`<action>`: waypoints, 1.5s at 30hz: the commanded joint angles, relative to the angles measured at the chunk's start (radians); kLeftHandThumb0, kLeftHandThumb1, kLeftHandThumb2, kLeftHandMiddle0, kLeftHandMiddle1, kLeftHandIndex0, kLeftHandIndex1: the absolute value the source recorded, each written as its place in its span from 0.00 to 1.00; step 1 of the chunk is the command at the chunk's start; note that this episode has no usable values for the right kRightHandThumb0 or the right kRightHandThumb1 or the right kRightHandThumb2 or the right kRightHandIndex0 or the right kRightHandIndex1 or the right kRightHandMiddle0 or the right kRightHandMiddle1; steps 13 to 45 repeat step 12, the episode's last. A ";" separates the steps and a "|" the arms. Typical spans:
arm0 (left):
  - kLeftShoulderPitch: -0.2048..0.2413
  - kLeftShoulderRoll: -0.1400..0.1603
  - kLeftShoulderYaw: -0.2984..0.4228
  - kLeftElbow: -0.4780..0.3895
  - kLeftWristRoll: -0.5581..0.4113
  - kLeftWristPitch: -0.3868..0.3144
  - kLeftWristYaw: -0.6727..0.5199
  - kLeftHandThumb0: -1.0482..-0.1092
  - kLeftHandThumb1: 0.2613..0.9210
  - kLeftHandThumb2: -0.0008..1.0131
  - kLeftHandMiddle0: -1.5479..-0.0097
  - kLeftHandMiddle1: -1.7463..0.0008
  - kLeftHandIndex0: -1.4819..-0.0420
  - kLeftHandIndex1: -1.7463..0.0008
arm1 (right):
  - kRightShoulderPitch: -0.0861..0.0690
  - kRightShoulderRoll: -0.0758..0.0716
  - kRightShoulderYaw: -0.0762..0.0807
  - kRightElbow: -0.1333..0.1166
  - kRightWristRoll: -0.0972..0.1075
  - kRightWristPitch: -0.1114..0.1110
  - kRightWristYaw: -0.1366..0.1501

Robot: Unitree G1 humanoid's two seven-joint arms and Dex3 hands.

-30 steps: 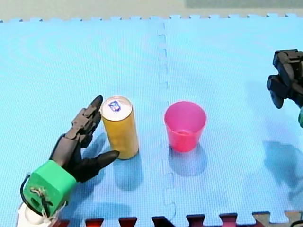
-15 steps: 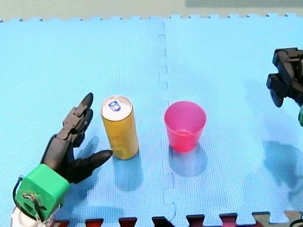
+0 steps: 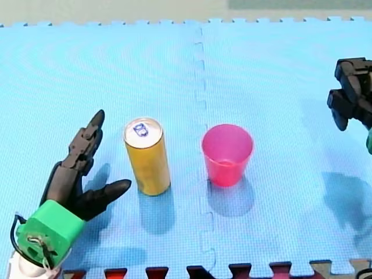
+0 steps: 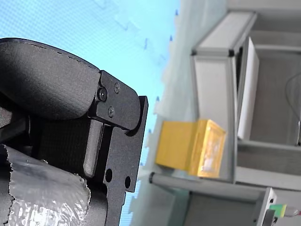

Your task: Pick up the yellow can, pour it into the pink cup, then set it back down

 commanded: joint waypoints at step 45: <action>-0.020 0.003 0.000 0.044 0.005 -0.027 0.011 0.00 1.00 0.02 0.91 0.99 0.94 1.00 | -0.003 -0.004 0.001 -0.001 -0.003 -0.001 -0.006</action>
